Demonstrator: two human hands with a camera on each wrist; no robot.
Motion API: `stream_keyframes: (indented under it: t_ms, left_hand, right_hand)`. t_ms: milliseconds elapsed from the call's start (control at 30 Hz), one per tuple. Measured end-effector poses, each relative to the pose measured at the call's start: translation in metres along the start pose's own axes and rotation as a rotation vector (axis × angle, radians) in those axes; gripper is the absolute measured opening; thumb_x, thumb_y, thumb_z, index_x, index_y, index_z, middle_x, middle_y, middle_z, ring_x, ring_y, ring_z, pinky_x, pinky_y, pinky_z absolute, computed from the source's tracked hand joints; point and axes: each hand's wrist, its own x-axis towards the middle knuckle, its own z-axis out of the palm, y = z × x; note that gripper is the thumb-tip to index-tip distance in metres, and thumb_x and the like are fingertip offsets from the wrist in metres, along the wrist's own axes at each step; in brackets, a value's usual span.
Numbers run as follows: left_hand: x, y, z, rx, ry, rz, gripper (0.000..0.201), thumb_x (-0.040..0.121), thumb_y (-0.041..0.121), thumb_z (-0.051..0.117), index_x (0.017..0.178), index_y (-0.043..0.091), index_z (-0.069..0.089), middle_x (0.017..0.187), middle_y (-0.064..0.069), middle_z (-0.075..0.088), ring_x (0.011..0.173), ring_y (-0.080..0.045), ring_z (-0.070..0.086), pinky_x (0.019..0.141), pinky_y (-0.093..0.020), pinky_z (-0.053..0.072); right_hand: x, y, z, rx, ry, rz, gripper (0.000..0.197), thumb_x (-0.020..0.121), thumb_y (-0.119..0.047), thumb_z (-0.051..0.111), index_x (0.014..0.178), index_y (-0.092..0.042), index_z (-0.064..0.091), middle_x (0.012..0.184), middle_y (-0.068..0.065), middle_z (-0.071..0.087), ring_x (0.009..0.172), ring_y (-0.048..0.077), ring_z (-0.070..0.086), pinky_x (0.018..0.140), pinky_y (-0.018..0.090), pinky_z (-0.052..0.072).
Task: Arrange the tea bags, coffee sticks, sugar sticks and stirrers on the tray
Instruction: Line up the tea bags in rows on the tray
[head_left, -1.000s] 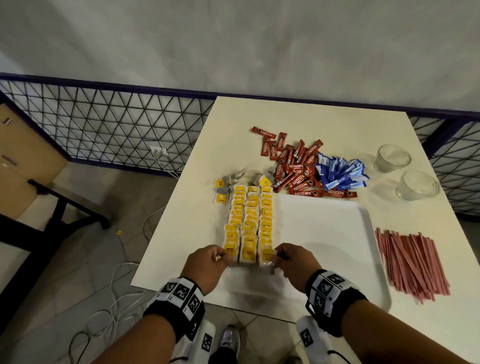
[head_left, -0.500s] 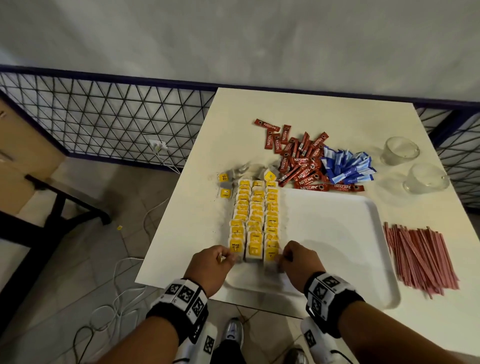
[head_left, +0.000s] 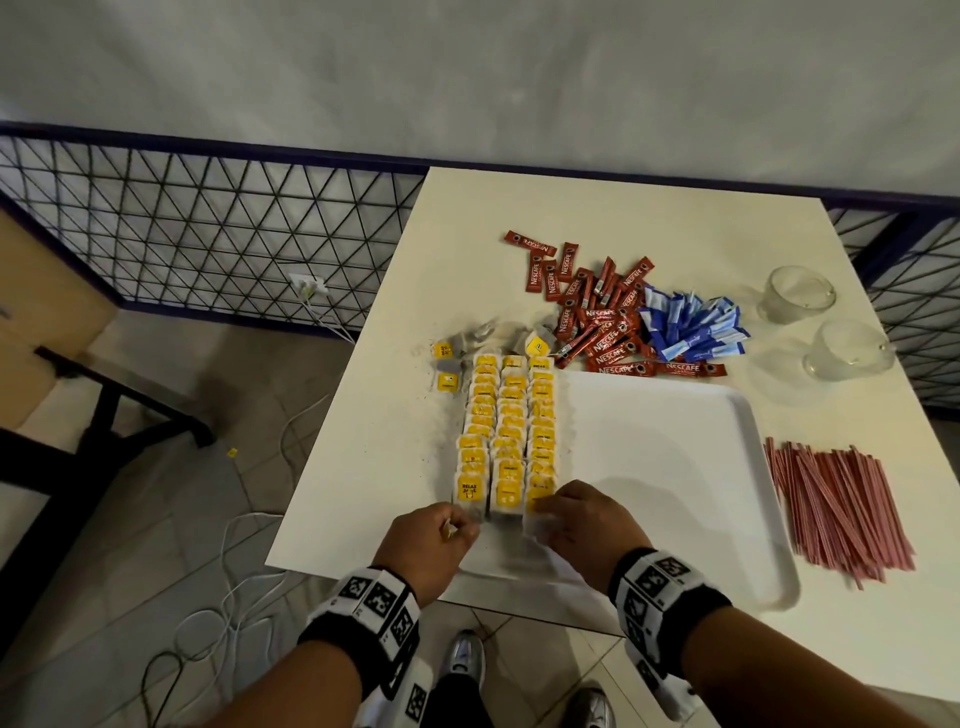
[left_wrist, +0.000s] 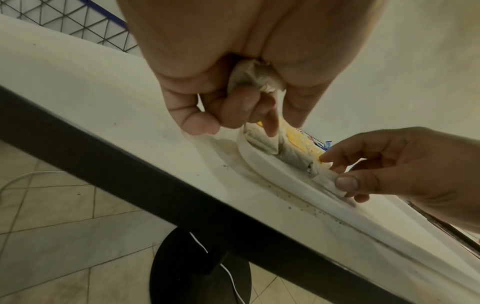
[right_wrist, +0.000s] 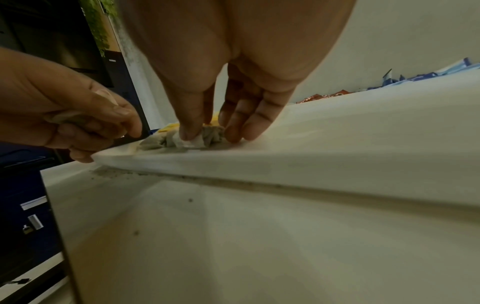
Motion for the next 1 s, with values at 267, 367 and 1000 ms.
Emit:
stream_keyframes:
  t_ms: [267, 367, 1000]
  left_hand:
    - [0.002, 0.0, -0.002, 0.003, -0.003, 0.017, 0.01, 0.089, 0.042, 0.06, 0.084, 0.033, 0.059, 0.087, 0.004, 0.066, 0.08, -0.012, 0.059, 0.069, -0.021, 0.042]
    - [0.002, 0.005, -0.006, -0.087, -0.003, 0.044, 0.016, 0.085, 0.045, 0.065, 0.079, 0.031, 0.06, 0.078, 0.005, 0.062, 0.07, -0.012, 0.055, 0.064, -0.022, 0.041]
    - [-0.009, 0.078, -0.019, -0.857, -0.405, 0.206, 0.082, 0.068, 0.084, 0.048, 0.114, 0.017, 0.058, 0.068, -0.008, 0.064, 0.055, -0.02, 0.058, 0.054, -0.032, 0.047]
  right_hand:
    - [0.001, 0.0, 0.001, -0.028, -0.01, 0.005, 0.033, 0.09, -0.031, 0.057, 0.122, -0.03, 0.062, 0.119, 0.0, 0.055, 0.103, 0.023, 0.059, 0.087, 0.026, 0.044]
    - [-0.002, -0.006, -0.007, -0.012, 0.057, -0.011, 0.035, 0.085, -0.036, 0.059, 0.119, -0.031, 0.063, 0.115, -0.002, 0.056, 0.101, 0.023, 0.059, 0.083, 0.029, 0.048]
    - [-0.007, -0.058, -0.087, 0.207, 0.077, -0.39, 0.011, 0.082, -0.014, 0.065, 0.093, -0.016, 0.068, 0.094, -0.006, 0.056, 0.068, -0.008, 0.047, 0.064, 0.007, 0.034]
